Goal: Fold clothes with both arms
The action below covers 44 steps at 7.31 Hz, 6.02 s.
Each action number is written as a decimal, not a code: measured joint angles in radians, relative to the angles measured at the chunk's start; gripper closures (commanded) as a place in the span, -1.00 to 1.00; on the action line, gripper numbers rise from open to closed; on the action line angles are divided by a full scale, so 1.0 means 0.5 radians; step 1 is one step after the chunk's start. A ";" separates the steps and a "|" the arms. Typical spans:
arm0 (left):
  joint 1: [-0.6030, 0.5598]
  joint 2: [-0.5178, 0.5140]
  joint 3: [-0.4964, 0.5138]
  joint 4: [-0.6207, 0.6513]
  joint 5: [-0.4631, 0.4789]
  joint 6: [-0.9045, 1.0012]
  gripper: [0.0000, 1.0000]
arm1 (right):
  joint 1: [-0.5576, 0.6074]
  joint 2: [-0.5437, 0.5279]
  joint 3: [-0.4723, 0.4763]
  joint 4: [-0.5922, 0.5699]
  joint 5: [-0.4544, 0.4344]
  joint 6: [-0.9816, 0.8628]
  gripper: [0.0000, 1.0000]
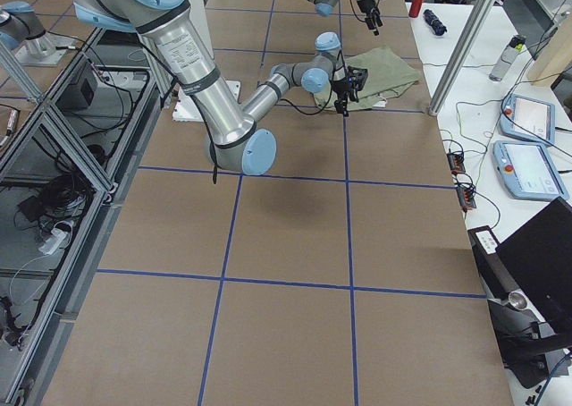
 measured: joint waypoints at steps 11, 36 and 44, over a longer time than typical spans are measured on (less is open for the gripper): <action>0.091 0.116 -0.207 -0.003 -0.027 -0.271 -1.00 | -0.265 0.266 -0.435 0.063 -0.244 0.352 -0.12; 0.127 0.118 -0.233 -0.007 -0.037 -0.274 -1.00 | -0.942 -0.588 1.008 -0.544 -0.706 0.203 -1.00; 0.162 0.124 -0.241 -0.006 -0.038 -0.276 -1.00 | -0.545 0.151 0.016 -0.740 -0.315 -0.790 -0.40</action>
